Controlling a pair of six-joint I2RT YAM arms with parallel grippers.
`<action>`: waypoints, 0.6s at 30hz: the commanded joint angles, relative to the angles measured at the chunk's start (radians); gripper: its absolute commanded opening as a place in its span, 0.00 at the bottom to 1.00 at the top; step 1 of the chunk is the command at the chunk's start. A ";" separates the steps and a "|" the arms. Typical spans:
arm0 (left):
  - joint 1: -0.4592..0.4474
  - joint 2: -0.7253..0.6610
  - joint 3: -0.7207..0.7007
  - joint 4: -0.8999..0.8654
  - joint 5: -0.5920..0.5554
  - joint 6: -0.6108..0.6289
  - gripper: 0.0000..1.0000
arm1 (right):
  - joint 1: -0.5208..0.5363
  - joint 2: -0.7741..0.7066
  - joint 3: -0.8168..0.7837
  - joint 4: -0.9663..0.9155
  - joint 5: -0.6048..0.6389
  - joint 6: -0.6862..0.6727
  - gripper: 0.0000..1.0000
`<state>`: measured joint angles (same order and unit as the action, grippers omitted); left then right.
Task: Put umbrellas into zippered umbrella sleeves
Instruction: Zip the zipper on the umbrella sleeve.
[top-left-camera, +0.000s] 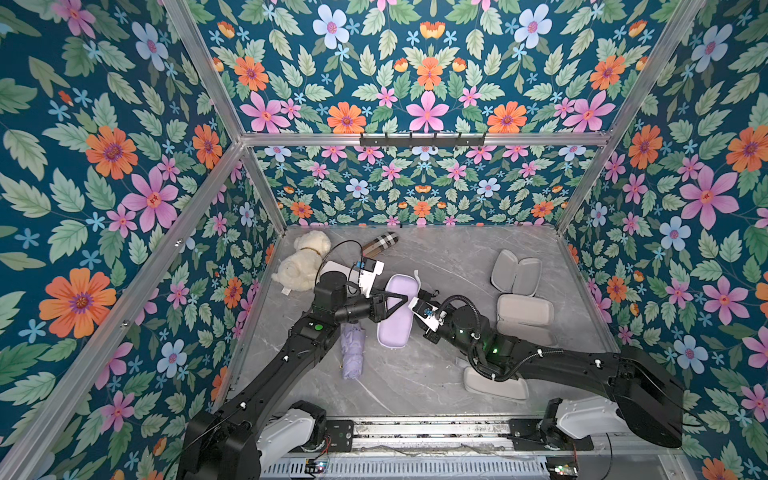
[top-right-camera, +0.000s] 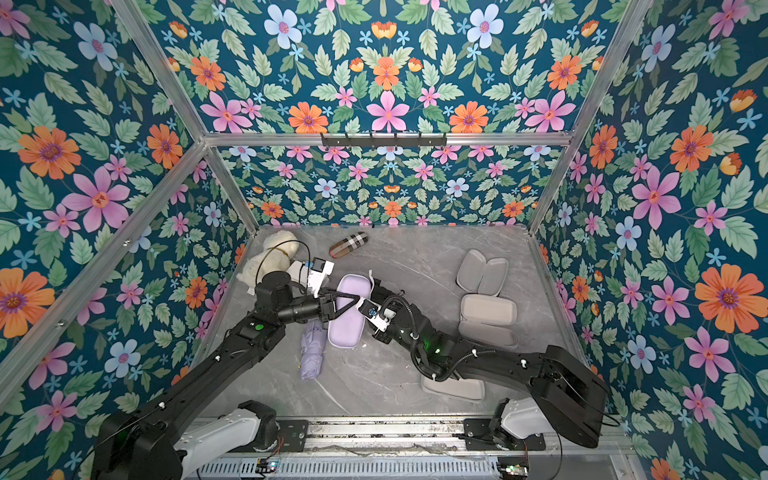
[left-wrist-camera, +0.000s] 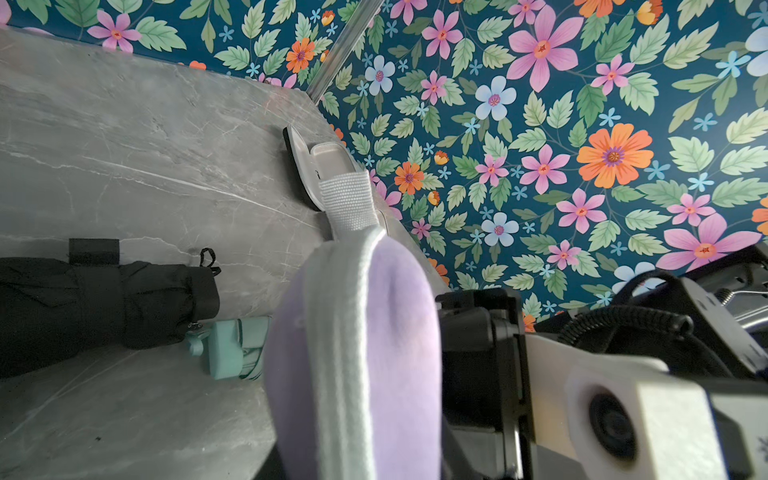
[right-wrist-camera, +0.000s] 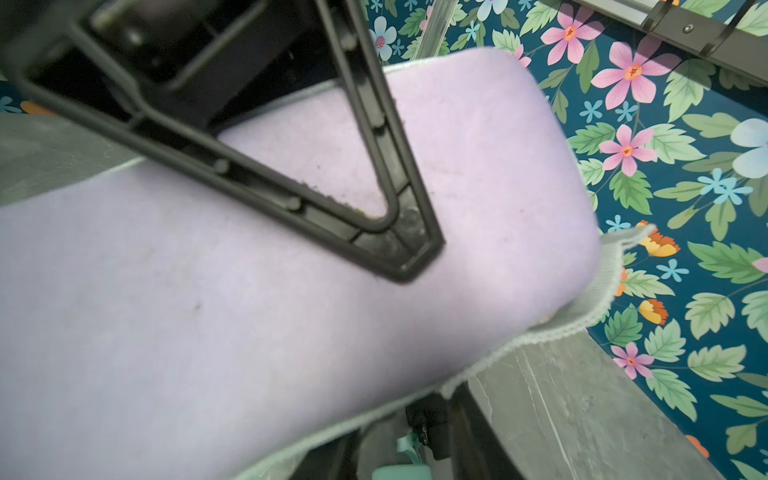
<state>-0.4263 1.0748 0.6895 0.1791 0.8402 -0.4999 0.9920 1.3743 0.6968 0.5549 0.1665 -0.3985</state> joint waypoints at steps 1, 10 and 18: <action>0.000 0.007 -0.010 0.035 0.022 -0.007 0.26 | 0.010 0.009 0.019 0.149 -0.046 -0.035 0.23; 0.011 0.000 0.031 -0.026 -0.014 0.009 0.25 | 0.048 0.037 -0.003 0.120 -0.022 -0.170 0.00; 0.120 -0.013 0.038 0.013 -0.079 -0.004 0.18 | 0.188 0.056 -0.053 0.020 -0.002 -0.235 0.00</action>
<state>-0.3313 1.0710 0.7223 0.0975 0.8291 -0.5049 1.1454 1.4231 0.6521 0.5869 0.2085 -0.5854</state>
